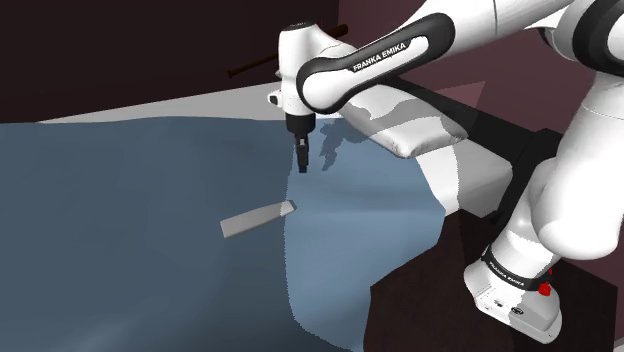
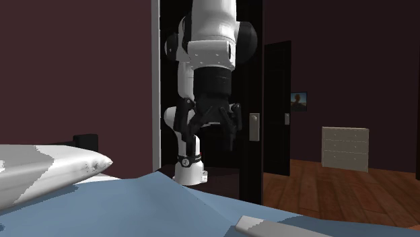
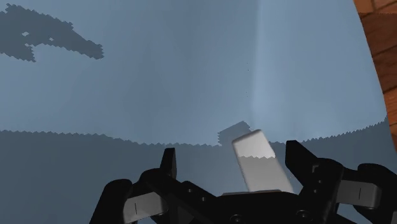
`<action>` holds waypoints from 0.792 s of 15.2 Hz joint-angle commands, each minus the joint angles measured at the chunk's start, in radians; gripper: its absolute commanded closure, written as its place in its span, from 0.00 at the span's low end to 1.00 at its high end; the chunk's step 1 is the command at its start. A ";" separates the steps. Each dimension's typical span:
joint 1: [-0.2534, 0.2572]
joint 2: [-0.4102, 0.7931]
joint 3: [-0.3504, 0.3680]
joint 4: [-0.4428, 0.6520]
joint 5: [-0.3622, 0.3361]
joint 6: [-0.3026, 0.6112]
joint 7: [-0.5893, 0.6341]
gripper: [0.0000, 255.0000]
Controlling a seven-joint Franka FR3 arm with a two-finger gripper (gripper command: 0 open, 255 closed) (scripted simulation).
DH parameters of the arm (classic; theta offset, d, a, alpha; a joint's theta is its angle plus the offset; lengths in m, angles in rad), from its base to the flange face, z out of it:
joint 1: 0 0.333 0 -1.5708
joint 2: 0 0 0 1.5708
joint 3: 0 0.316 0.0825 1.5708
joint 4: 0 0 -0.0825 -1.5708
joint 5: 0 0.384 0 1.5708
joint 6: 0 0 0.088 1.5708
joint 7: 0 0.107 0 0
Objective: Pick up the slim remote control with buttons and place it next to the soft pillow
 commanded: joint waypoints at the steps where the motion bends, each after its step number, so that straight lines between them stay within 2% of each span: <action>1: 0.015 0.062 0.015 0.042 -0.009 0.015 -0.025 0.00; 12: 0.118 0.384 0.086 0.300 -0.080 0.045 -0.149 0.00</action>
